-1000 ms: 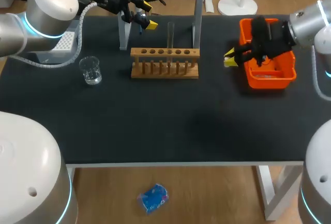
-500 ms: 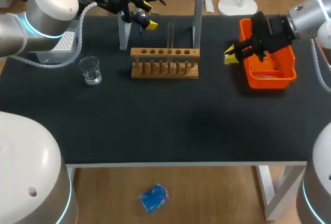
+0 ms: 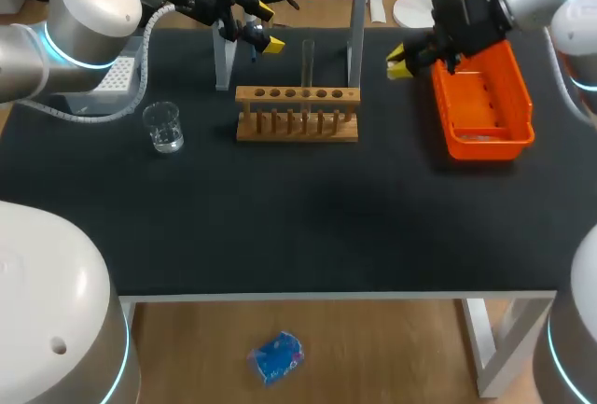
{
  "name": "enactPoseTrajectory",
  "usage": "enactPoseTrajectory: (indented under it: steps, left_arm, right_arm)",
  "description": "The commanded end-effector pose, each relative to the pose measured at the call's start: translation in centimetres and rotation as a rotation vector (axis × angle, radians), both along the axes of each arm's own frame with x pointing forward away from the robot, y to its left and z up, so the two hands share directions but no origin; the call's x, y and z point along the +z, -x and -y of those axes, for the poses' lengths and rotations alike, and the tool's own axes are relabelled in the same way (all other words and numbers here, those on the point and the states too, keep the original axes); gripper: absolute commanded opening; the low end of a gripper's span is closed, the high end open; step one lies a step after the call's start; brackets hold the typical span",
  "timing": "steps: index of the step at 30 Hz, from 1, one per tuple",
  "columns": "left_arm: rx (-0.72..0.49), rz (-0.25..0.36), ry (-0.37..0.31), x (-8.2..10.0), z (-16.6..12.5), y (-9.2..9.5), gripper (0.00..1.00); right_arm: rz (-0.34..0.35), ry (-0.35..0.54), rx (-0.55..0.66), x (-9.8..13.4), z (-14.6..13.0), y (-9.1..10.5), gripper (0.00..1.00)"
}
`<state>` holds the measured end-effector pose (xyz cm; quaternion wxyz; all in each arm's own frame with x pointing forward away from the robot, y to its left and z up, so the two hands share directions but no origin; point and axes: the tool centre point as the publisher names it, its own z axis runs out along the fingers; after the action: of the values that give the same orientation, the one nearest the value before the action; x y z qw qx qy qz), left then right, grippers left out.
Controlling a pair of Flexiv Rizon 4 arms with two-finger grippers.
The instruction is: Invert the test tube, pick up the pipette, mount the tip to pipette, aspirate from beaker and dispense into the tube, eject the tip, return the pipette, and cap with the stopper.
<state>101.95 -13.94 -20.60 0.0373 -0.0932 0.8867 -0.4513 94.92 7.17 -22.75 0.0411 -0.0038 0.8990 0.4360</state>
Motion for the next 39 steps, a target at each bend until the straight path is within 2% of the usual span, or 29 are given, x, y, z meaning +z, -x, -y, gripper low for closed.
enactPoseTrajectory:
  steps: [1,10,19,28,39]
  left_arm:
    - [-0.003,-0.004,-0.003,0.1,0.0,-0.1,1.0]
    - [-0.003,-0.004,-0.003,0.1,0.0,-0.1,1.0]
    - [-0.001,-0.01,-0.006,0.0,0.0,-0.2,1.0]
    - [-0.014,0.0,-0.079,-0.6,0.3,-0.3,1.0]
    - [0.015,-0.019,-0.111,-1.2,-0.1,-0.5,1.0]
  right_arm:
    - [-0.009,0.007,0.027,0.1,-1.7,-2.8,0.0]
    - [0.027,0.003,0.058,0.8,-4.7,-6.1,0.0]
    - [0.027,0.003,0.058,0.8,-4.7,-6.1,0.0]
    - [0.027,0.003,0.058,0.8,-4.7,-6.1,0.0]
    - [0.027,0.003,0.058,0.8,-4.7,-6.1,0.0]
